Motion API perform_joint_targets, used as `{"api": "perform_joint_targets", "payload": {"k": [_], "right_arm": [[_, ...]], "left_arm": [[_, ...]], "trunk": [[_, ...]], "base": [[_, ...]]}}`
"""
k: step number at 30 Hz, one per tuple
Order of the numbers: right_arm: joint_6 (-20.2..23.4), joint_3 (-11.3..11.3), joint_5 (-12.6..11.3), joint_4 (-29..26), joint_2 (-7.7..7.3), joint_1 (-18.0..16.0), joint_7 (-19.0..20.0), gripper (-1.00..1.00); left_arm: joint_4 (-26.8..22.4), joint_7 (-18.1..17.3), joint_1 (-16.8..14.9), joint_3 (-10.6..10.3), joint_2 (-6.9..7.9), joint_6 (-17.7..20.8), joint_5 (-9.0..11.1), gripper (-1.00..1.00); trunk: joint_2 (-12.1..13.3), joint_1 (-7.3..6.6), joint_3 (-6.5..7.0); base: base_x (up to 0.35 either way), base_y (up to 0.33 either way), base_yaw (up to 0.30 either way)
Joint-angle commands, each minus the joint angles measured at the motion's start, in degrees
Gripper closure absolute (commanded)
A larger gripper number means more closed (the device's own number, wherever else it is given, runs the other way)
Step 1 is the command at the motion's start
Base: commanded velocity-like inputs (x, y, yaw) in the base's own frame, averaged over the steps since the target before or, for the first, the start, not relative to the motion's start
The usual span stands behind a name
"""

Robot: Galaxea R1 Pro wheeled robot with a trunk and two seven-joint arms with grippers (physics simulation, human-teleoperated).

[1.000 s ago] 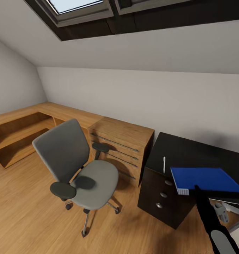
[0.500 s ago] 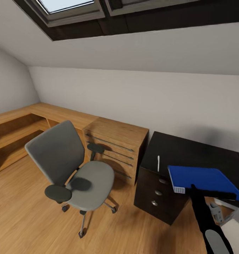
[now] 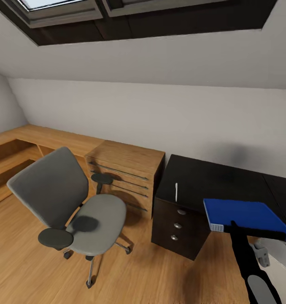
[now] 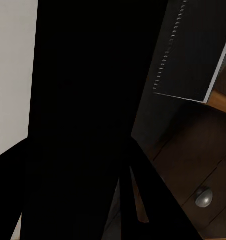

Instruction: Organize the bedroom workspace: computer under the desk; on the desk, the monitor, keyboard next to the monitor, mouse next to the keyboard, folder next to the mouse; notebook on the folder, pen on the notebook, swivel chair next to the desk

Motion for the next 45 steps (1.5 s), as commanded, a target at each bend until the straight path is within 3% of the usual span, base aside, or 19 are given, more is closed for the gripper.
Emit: {"api": "perform_joint_targets", "payload": {"k": [1,27,45], "right_arm": [[-0.26,0.09,-0.50,-0.06,-0.04,-0.04,-0.20,1.00],[-0.26,0.08,-0.52,0.20,-0.05,-0.05,-0.05,1.00],[-0.29,0.13,-0.19,0.21,0.01,-0.05,-0.01,1.00]], "left_arm": [[0.01,0.05,-0.01,0.00,-0.02,-0.23,0.43,-1.00],[0.01,0.05,0.03,0.13,-0.09,-0.38,0.39,-1.00],[0.01,0.05,0.02,0.18,-0.14,-0.40,0.41,-1.00]], "trunk": [[0.36,-0.22,0.05],[10.79,-5.93,3.07],[18.01,-9.88,6.13]], "base": [[0.000,0.000,-0.212],[0.000,0.000,-0.220],[0.000,0.000,-0.283]]}}
